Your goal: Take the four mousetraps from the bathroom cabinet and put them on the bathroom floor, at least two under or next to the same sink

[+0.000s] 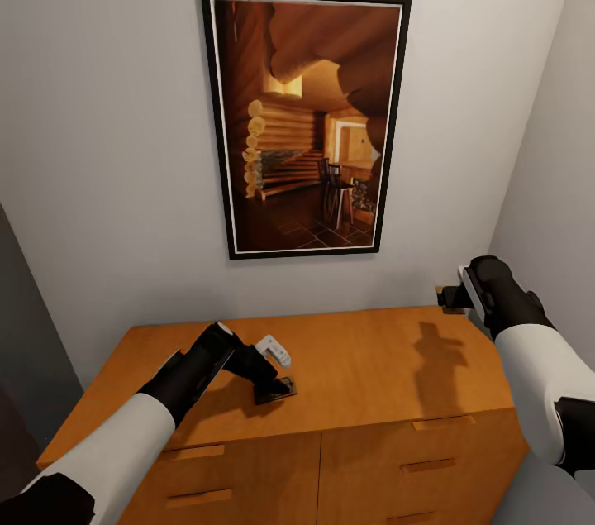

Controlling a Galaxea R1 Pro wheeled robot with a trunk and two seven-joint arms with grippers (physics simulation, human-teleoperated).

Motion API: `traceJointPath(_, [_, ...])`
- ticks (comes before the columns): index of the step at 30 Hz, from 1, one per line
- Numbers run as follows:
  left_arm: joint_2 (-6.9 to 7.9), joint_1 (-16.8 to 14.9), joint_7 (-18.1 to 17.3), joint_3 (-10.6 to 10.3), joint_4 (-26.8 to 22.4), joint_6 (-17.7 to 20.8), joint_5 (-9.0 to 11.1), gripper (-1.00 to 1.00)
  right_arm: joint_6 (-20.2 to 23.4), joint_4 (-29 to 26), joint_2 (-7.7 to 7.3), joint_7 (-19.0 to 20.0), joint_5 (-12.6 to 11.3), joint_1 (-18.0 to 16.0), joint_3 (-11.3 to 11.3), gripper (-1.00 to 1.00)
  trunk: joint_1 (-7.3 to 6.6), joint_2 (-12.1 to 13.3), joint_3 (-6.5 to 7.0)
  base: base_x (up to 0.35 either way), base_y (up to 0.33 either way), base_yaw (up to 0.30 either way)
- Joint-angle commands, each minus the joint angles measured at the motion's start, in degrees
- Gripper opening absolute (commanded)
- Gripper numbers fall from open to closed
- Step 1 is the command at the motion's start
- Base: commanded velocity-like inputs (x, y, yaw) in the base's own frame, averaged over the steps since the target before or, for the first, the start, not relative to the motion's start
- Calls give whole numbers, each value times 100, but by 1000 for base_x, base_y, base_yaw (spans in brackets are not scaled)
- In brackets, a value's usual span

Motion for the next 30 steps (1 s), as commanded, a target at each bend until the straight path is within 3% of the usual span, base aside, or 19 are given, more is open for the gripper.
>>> traceJointPath(1, [-2,-4,-44,5,-1,15,-54,100,20,-3,2,21,25,-5,-12,-100,1,-7,-9,0,0,0])
traceJointPath(7, [0,-4,-38,5,188,-38,-54,100,19,0,2,21,25,-5,-12,-100,1,-7,-9,0,0,0])
traceJointPath(13, [1,-4,87,5,490,-328,-54,100,19,5,2,21,25,-5,-12,-100,1,-7,-9,0,0,0])
traceJointPath(30, [-6,-4,323,14,587,-391,-51,100,19,5,2,21,16,-5,-12,-100,1,-7,-9,0,0,0])
